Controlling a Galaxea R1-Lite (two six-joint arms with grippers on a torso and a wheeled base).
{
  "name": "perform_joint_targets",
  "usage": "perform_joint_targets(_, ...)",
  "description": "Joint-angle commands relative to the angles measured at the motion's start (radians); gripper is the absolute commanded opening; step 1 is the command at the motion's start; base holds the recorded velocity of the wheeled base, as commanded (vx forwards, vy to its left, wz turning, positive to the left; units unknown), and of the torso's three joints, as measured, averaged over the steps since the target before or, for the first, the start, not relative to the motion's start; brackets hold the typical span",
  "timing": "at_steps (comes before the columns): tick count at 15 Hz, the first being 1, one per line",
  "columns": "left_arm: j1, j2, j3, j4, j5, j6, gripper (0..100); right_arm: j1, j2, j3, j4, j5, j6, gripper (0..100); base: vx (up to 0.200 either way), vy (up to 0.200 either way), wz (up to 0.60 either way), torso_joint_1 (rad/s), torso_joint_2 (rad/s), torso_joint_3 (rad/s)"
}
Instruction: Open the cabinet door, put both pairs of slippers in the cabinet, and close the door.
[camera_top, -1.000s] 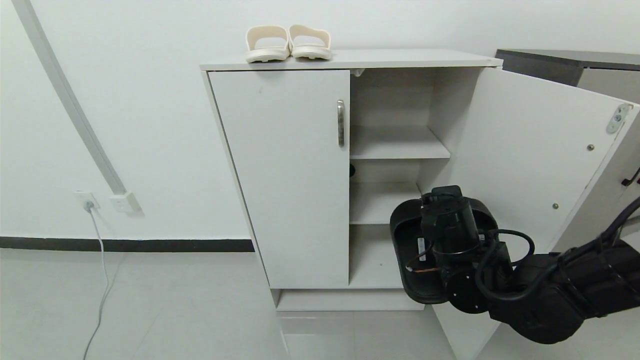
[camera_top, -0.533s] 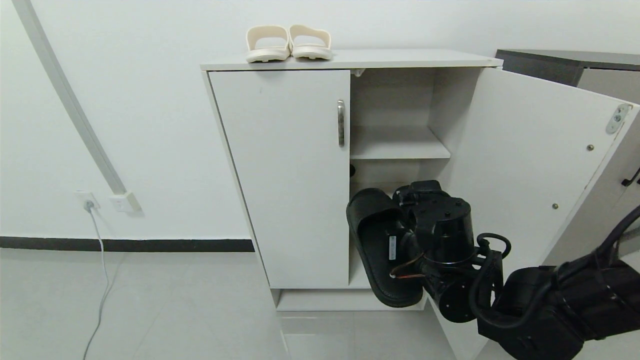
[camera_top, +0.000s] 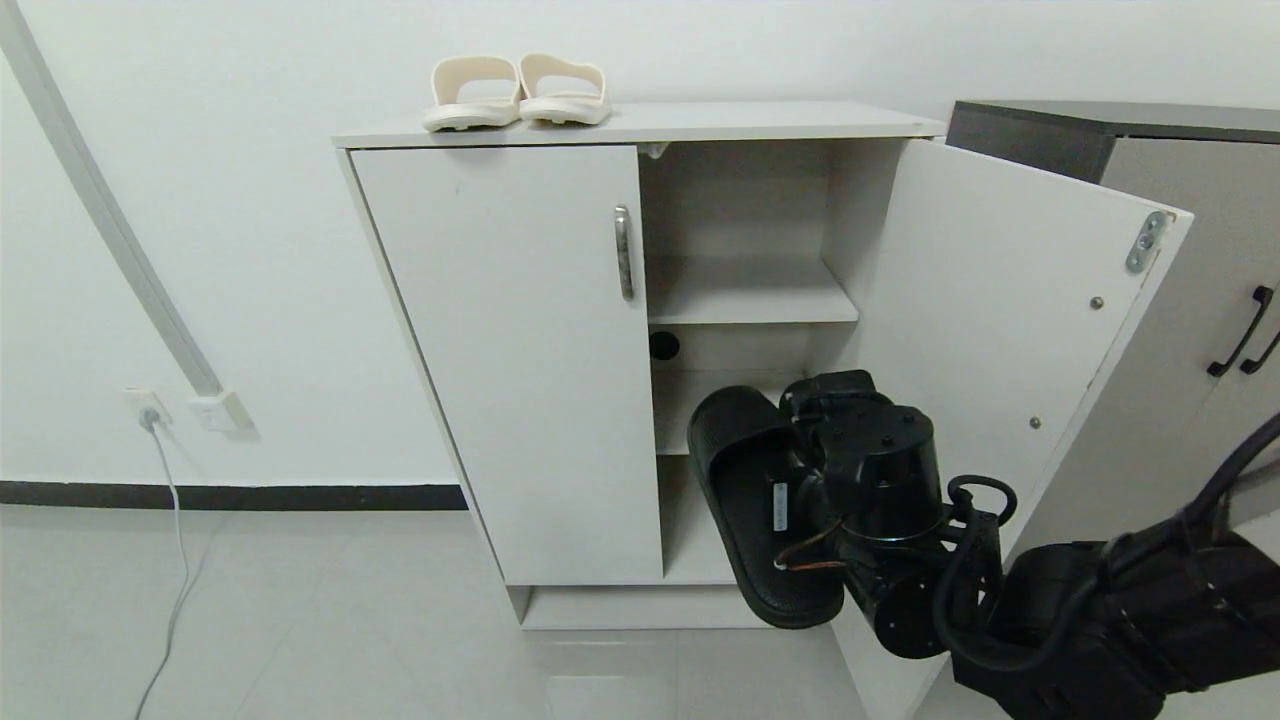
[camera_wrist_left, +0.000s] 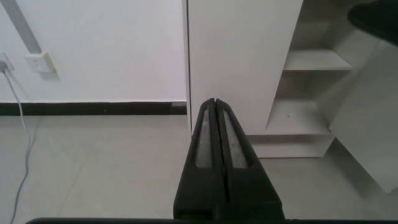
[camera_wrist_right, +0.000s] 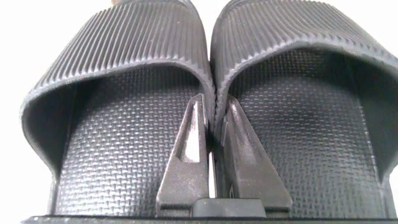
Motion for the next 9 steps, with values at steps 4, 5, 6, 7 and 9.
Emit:
perform_joint_targets(4, 0.0, 0.001, 0.001, 0.0, 0.002, 0.0, 0, 0.019, 0.004, 0.003, -0.002, 0.013, 0.0, 0, 0.0, 0.0, 0.0, 0.0, 0.0, 0.0)
perform_joint_targets(5, 0.0, 0.001, 0.001, 0.0, 0.0, 0.0, 0, 0.019, 0.004, 0.003, -0.002, 0.013, 0.0, 0, 0.0, 0.0, 0.0, 0.0, 0.0, 0.0)
perform_joint_targets(6, 0.0, 0.001, 0.001, 0.0, 0.002, 0.0, 0, 0.019, 0.004, 0.003, 0.002, 0.011, 0.0, 0, 0.0, 0.0, 0.0, 0.0, 0.0, 0.0)
perform_joint_targets(7, 0.0, 0.001, 0.001, 0.0, 0.0, 0.0, 0, 0.017, 0.006, 0.005, 0.003, 0.008, 0.0, 0, 0.0, 0.0, 0.0, 0.0, 0.0, 0.0)
perform_joint_targets(9, 0.0, 0.001, 0.001, 0.0, 0.0, 0.0, 0, 0.009, 0.015, 0.007, 0.009, -0.021, -0.003, 0, 0.0, 0.0, 0.0, 0.0, 0.0, 0.0)
